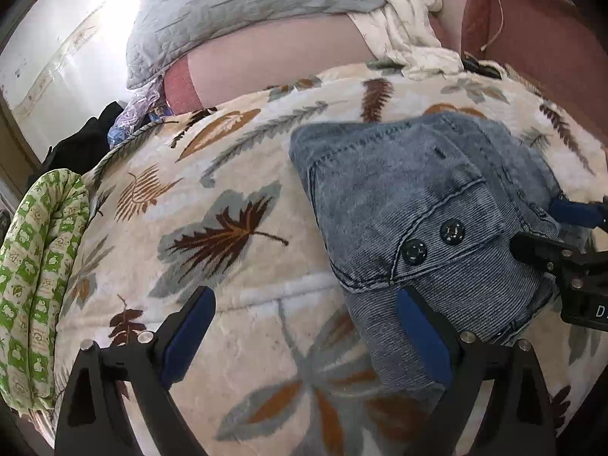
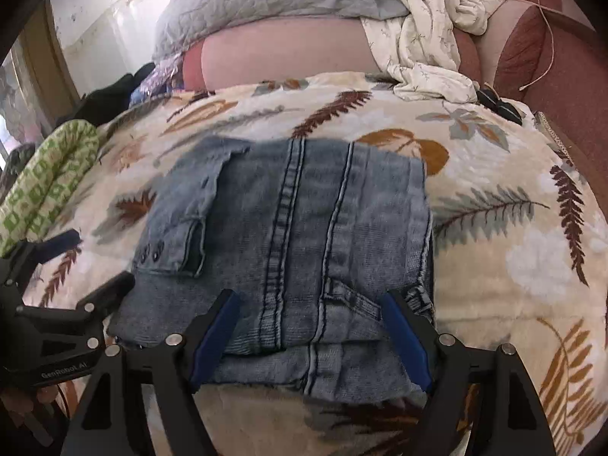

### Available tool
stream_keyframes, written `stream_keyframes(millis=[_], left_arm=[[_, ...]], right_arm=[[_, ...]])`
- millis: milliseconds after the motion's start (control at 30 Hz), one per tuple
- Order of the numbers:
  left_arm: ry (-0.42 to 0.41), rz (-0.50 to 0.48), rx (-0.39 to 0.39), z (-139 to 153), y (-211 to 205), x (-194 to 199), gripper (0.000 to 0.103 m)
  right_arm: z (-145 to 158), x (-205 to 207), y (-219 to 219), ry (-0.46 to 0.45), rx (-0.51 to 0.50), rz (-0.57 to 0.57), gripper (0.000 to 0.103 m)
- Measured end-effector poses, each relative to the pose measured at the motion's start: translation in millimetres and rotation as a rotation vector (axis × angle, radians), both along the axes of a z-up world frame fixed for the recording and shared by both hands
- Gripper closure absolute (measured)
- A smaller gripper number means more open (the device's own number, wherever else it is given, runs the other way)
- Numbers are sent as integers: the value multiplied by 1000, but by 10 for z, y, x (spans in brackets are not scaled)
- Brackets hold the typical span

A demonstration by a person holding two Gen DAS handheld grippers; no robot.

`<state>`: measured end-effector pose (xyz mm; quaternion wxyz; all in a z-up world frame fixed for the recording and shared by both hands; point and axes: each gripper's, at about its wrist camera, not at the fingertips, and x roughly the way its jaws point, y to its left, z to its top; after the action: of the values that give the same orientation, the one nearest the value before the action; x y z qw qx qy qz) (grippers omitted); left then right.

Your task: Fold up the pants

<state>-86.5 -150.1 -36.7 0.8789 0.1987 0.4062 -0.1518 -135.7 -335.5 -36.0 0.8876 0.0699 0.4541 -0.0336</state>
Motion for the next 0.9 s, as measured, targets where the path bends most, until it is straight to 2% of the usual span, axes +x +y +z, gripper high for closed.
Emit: stream_keyframes(millis=[167, 233, 333, 567, 900], left_arm=[[12, 24, -15, -48, 7, 23, 6], [-21, 21, -13, 43, 21, -31, 6], [-75, 17, 20, 134, 35, -95, 6], [-121, 76, -21, 379, 194, -159, 6], [-141, 88, -20, 487, 176, -183, 6]], right_arm=[[-50, 53, -59, 15, 38, -4, 22], [-14, 33, -102, 2, 67, -7, 22], [94, -36, -178, -50, 113, -15, 22], [368, -201, -452, -181, 208, -82, 22], [364, -179, -619, -178, 267, -138, 21]])
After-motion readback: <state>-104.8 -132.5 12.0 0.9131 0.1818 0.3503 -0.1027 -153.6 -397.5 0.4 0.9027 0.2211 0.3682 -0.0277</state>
